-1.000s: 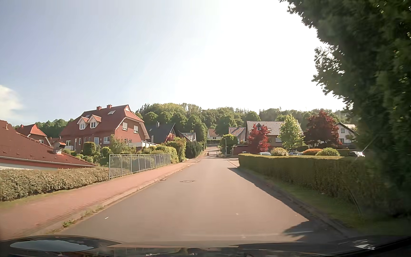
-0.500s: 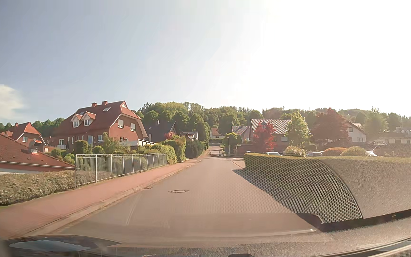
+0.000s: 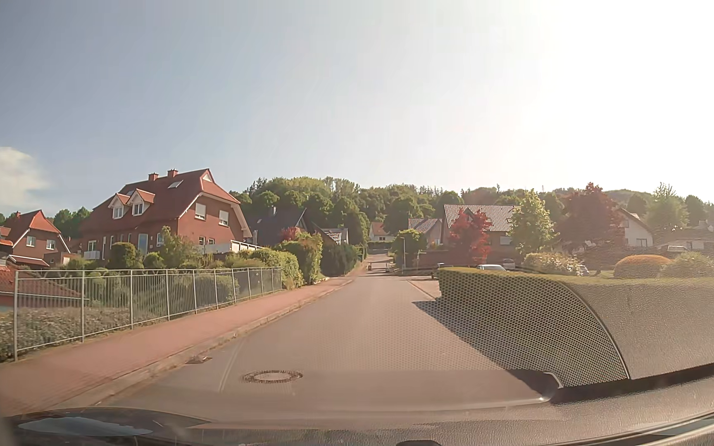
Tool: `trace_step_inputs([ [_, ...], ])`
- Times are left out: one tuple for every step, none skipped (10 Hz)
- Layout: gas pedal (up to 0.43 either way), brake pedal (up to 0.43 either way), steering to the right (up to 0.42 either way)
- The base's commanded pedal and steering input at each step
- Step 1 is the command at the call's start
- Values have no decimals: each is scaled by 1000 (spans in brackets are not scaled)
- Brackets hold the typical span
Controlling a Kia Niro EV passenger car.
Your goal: Follow the waypoints while adhering to traffic rules and regulations
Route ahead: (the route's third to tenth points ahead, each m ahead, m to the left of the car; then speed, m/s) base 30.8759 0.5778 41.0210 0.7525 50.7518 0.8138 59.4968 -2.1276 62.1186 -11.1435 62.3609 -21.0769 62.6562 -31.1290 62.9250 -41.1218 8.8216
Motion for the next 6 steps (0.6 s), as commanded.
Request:
trace_step_inputs([
  [398, 0, -7],
  [390, 0, -6],
  [378, 0, -6],
  [378, 0, -6],
  [370, 0, -6],
  [370, 0, -6],
])
